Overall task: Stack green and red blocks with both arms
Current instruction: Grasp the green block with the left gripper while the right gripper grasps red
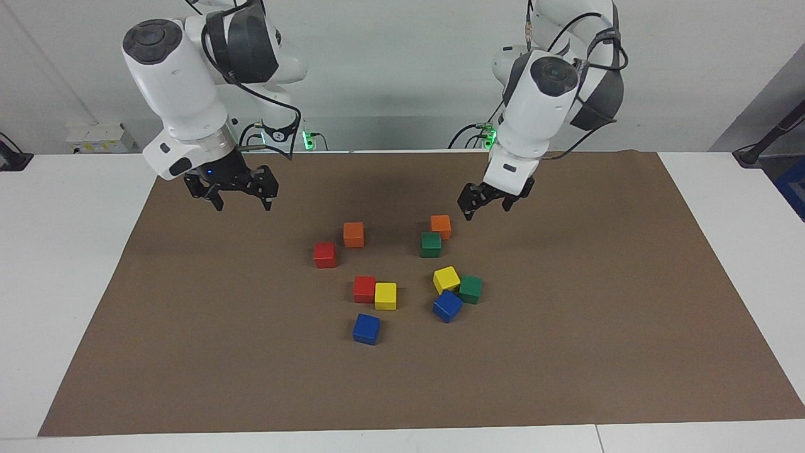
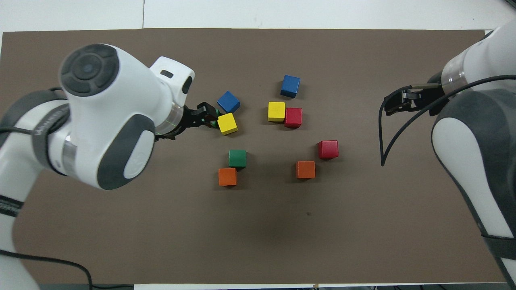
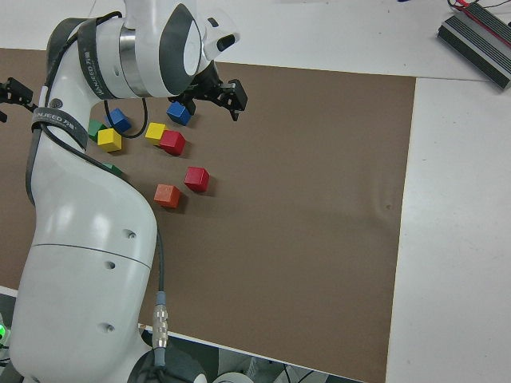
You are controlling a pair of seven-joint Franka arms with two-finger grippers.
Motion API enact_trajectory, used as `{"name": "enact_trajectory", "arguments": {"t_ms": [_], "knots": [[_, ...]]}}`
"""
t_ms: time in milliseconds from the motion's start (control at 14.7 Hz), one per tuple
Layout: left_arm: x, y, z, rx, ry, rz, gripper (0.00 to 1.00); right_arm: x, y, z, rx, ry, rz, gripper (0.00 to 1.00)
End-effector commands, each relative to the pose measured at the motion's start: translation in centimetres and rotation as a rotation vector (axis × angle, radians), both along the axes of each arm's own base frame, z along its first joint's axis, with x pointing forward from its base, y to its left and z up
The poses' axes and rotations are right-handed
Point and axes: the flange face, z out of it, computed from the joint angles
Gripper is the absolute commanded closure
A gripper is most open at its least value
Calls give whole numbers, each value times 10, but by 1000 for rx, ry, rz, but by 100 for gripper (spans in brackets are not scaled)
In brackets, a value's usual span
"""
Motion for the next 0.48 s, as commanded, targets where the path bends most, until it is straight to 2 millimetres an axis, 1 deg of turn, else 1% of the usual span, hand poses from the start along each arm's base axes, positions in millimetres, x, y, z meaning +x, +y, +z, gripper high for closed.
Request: {"name": "enact_trajectory", "arguments": {"t_ms": [0,68,136,205,273,341,409], "knots": [[-7,-54,-63,-29,-3,-4,0,-4,-1,-9,12,1,-13,0],[-17,-62,-74,-23,5,-11,0,-5,6,-19,13,-6,-11,0],[-26,-64,-86,-10,23,-12,0,-7,13,-30,13,-14,-3,0],[-30,-66,-94,-3,27,-21,0,-8,14,-41,13,-14,-6,0],[-33,-67,-107,8,33,-37,0,-8,18,-50,13,-12,-8,0],[-37,-71,-114,17,31,-54,0,-8,24,-55,13,-13,-7,0],[-39,-73,-128,21,36,-59,0,-8,30,-61,12,-8,-15,0]]}}
